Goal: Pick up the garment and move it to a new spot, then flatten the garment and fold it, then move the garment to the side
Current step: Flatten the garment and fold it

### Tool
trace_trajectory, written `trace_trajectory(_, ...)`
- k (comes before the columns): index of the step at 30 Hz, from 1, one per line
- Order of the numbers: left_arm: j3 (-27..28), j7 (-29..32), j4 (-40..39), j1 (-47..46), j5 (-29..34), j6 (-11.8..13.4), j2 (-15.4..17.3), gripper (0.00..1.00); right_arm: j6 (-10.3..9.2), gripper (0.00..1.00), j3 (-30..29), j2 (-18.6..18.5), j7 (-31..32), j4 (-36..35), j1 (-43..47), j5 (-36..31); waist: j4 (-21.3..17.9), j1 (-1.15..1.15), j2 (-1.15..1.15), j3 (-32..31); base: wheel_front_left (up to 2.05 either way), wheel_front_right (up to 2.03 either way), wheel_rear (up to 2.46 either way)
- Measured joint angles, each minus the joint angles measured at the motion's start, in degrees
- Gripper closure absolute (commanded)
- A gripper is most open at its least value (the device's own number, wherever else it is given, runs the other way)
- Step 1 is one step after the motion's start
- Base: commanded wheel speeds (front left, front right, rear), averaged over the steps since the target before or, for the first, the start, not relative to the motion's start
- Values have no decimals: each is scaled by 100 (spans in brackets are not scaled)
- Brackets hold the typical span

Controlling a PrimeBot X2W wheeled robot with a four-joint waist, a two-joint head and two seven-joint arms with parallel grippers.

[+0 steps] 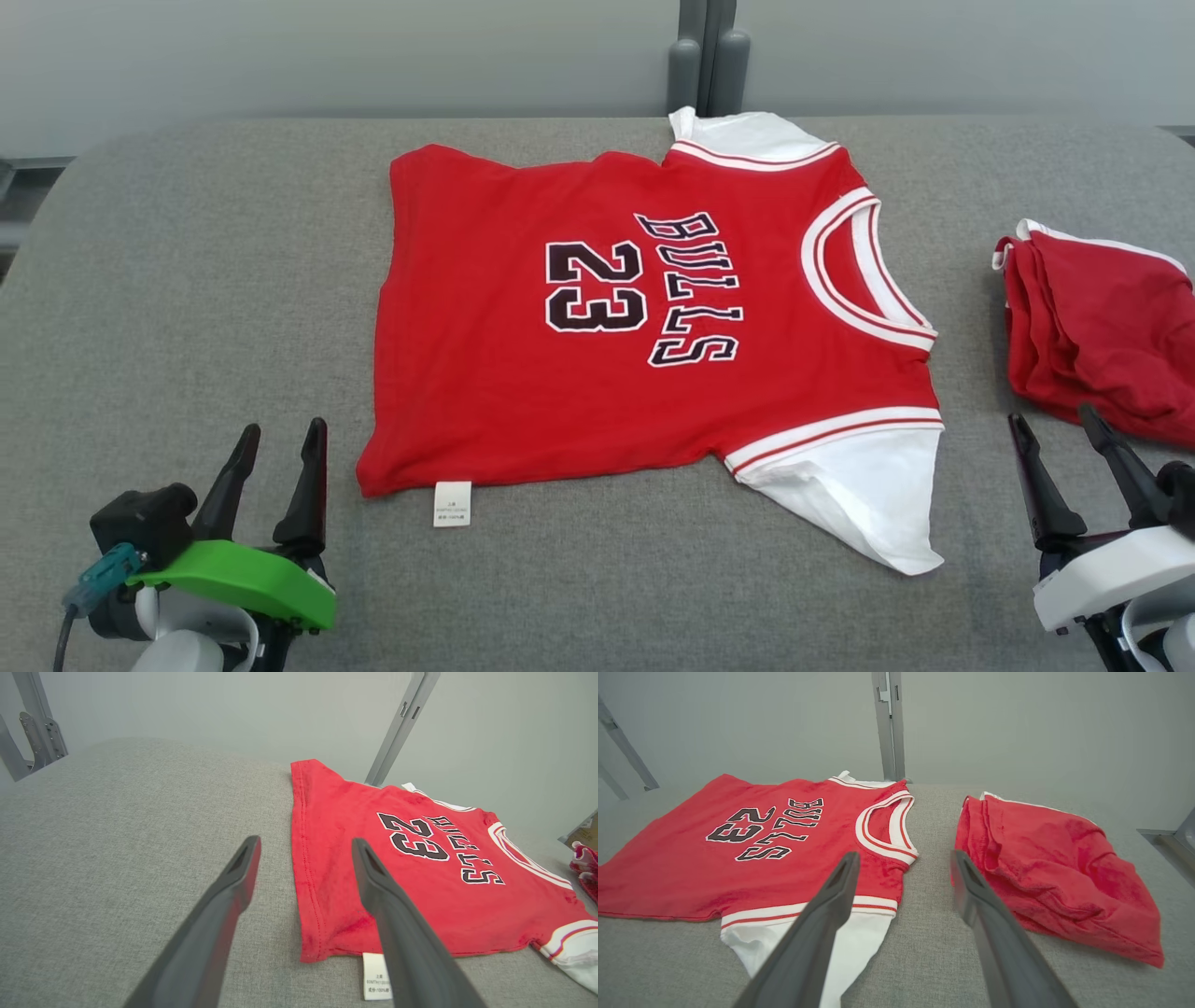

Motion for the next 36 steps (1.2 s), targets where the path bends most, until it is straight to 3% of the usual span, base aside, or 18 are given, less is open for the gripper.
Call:
trace_trajectory(12,111,0,-122,352,391,-2,-160,0,-154,0,-144,297,-43,114,-141,-335,184,0,0,-183,0,0,0)
trace_trajectory(21,266,0,-104,391,605,-60,-322,0,-158,0,-465,588,-49,286,-368,-613,47,0,0,-216,0,0,0)
trace_trajectory(36,365,0,80,448,769,-168,-508,0,-64,0,-452,988,-49,548,-304,-869,-172,0,0,-360,0,0,0)
